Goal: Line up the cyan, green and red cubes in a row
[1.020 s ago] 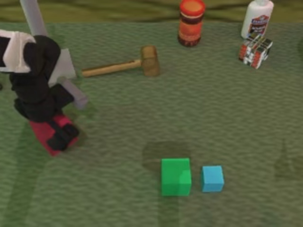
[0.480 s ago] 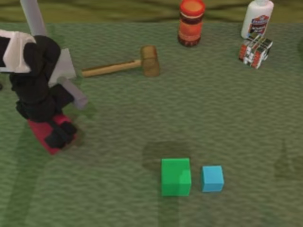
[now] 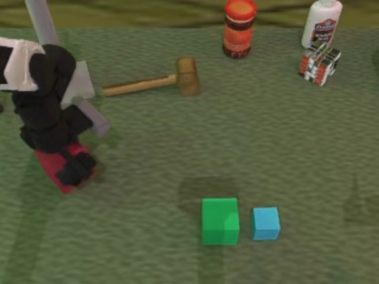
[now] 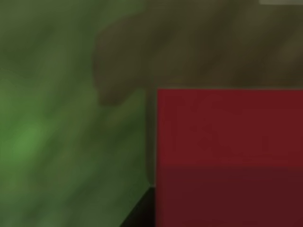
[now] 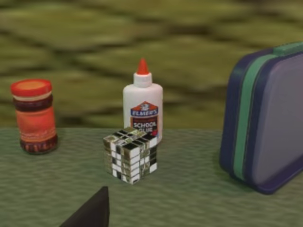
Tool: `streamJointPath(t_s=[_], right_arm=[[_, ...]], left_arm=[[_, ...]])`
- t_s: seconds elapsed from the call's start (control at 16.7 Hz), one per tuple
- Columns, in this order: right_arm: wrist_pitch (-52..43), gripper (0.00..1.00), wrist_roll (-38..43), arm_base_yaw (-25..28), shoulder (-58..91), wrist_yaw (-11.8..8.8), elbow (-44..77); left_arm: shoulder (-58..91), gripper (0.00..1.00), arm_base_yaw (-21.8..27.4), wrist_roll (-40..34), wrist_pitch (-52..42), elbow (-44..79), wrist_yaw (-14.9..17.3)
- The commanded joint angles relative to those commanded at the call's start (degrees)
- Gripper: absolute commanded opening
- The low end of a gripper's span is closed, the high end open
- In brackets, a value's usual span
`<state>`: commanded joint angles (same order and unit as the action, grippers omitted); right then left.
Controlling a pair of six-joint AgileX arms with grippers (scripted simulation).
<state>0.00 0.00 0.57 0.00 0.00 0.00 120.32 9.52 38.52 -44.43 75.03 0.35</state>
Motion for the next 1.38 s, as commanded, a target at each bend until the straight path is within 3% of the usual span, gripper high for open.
streamJointPath(t_s=[0.54, 0.9, 1.08, 1.38], right_arm=[[0.0, 1.0, 0.0, 0.0, 0.0, 0.0, 0.0], [0.0, 1.0, 0.0, 0.0, 0.0, 0.0, 0.0], [0.0, 1.0, 0.0, 0.0, 0.0, 0.0, 0.0], [0.0, 1.0, 0.0, 0.0, 0.0, 0.0, 0.0]], left_arm=[[-5.84, 0.0, -1.02, -0.15, -13.52, 7.39, -0.04], [-6.42, 0.0, 0.09, 0.48, -14.04, 7.5, -0.07], [-8.3, 0.0, 5.62, 3.31, -14.41, 5.88, -0.09], [-13.27, 0.0, 21.27, 10.45, -15.41, 1.05, -0.08]])
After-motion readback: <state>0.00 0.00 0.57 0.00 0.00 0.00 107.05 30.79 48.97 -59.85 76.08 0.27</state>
